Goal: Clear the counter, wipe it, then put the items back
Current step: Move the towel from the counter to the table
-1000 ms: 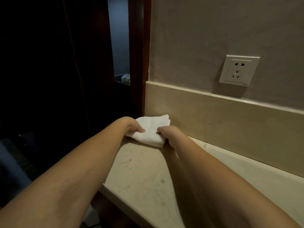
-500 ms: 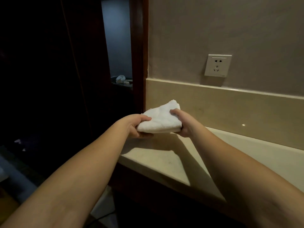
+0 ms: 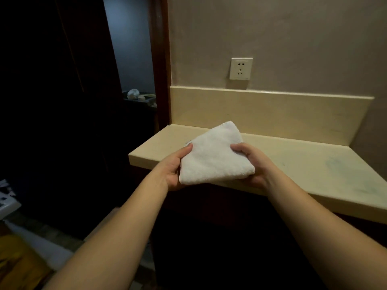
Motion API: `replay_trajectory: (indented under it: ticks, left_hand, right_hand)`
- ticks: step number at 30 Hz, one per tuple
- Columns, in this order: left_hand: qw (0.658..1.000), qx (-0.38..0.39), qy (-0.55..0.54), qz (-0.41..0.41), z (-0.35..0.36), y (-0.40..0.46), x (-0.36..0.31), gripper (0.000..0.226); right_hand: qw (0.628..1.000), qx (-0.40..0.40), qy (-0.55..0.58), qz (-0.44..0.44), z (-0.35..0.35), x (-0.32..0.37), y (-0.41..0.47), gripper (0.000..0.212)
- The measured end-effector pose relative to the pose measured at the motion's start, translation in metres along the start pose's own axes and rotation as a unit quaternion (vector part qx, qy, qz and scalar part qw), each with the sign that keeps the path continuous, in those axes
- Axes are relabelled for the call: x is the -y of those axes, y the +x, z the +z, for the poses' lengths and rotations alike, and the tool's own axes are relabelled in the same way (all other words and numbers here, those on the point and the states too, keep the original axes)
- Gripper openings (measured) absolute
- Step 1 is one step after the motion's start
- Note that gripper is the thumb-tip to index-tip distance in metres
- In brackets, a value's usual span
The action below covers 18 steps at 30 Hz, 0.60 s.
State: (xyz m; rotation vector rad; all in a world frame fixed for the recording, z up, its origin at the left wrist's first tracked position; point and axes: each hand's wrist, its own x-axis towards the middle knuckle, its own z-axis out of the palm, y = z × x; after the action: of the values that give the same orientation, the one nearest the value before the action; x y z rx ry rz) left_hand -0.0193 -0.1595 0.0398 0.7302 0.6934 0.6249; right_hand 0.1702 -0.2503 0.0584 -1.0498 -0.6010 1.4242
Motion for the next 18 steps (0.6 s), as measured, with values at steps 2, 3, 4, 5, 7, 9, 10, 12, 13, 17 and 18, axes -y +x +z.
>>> replay_trajectory:
  ticks: [2, 3, 4, 5, 7, 9, 10, 12, 13, 17, 18]
  left_hand:
    - [1.0, 0.02, -0.009, -0.001, 0.01, -0.015, 0.02, 0.043]
    - [1.0, 0.03, -0.008, -0.004, 0.015, -0.021, 0.03, 0.045]
    - [0.999, 0.039, -0.007, -0.009, 0.021, -0.026, 0.041, 0.049]
    - [0.999, 0.049, -0.009, -0.016, 0.026, -0.03, 0.05, 0.054]
    - [0.996, 0.076, -0.018, -0.038, 0.037, -0.037, 0.069, 0.057]
    - [0.993, 0.102, -0.024, -0.057, 0.05, -0.043, 0.086, 0.055]
    - [0.992, 0.109, -0.021, -0.063, 0.058, -0.046, 0.094, 0.054]
    - [0.99, 0.122, -0.001, -0.069, 0.075, -0.05, 0.112, 0.051]
    - [0.989, 0.131, 0.012, -0.071, 0.084, -0.051, 0.121, 0.05]
    - [0.982, 0.161, 0.053, -0.077, 0.12, -0.05, 0.162, 0.048]
    - [0.981, 0.165, 0.056, -0.085, 0.13, -0.05, 0.172, 0.05]
  right_hand:
    - [1.0, 0.0, 0.019, -0.007, -0.008, -0.011, -0.029, 0.027]
    - [1.0, -0.003, 0.025, -0.013, -0.013, -0.015, -0.042, 0.027]
    - [0.999, -0.007, 0.029, -0.018, -0.019, -0.019, -0.055, 0.029]
    - [0.999, -0.011, 0.034, -0.022, -0.025, -0.023, -0.067, 0.032]
    - [0.998, -0.023, 0.039, -0.035, -0.04, -0.029, -0.091, 0.043]
    - [0.997, -0.028, 0.05, -0.052, -0.057, -0.035, -0.113, 0.058]
    - [0.996, -0.031, 0.055, -0.058, -0.066, -0.038, -0.125, 0.061]
    - [0.994, -0.039, 0.073, -0.069, -0.085, -0.044, -0.149, 0.062]
    - [0.992, -0.044, 0.086, -0.076, -0.094, -0.048, -0.161, 0.063]
    - [0.981, -0.094, 0.123, -0.113, -0.126, -0.059, -0.211, 0.029]
    - [0.976, -0.116, 0.134, -0.124, -0.136, -0.062, -0.223, 0.028]
